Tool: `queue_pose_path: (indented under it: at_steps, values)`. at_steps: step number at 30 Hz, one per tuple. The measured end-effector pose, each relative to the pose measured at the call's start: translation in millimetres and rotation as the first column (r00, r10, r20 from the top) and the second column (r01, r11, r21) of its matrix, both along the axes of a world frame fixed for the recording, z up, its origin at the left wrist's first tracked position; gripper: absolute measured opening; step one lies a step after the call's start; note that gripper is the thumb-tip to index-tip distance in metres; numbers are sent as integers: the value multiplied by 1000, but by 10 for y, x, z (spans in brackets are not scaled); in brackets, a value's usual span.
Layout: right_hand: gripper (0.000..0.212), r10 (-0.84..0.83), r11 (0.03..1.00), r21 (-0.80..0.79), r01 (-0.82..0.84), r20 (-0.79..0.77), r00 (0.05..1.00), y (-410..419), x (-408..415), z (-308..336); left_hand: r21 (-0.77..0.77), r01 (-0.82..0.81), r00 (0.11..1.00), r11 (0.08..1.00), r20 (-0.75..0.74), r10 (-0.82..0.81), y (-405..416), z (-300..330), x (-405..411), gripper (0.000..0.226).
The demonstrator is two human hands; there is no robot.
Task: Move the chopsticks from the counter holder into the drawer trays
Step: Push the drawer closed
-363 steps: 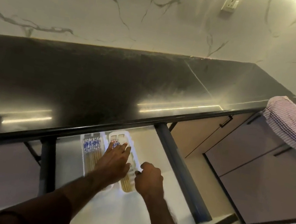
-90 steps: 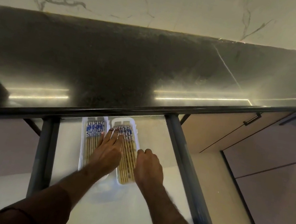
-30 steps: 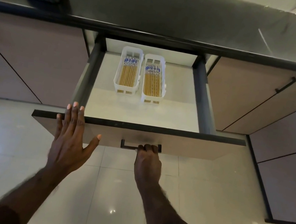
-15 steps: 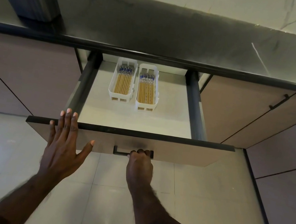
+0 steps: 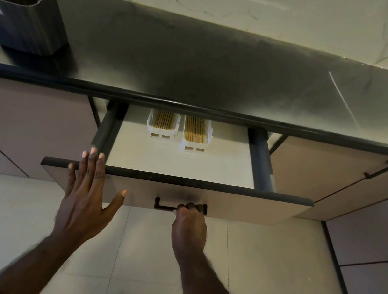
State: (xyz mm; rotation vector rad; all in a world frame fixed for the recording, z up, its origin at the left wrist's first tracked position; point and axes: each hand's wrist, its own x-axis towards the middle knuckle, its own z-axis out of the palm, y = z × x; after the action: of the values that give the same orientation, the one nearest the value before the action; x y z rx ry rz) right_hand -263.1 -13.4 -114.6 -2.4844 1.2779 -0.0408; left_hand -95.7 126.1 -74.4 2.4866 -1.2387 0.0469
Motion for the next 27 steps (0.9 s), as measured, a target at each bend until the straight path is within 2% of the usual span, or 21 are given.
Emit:
queue_pose_path:
  at_steps: [7,16,20,25,27]
  values:
    - [32,-12,999,-44,11,-22,1000,-707,612,14,-17,32,999,999,-8,-32,-584,-39,633,92]
    - [26,-23,996,-88,25,25,999,-1474,1274,59,14,37,998,999,-47,-36,-1032,-266,1168,91]
    - [20,-46,997,-56,47,20,999,-1608,1379,34,39,19,998,999,-66,-16,-1118,-361,1285,90]
    - [21,-33,995,-91,41,92,995,-1693,1432,17,41,1,995,999,-99,3,-1203,-400,1301,90]
    - [23,-49,997,-52,54,89,995,-1746,1464,4,36,0,996,999,-87,4,-1233,-404,1298,89]
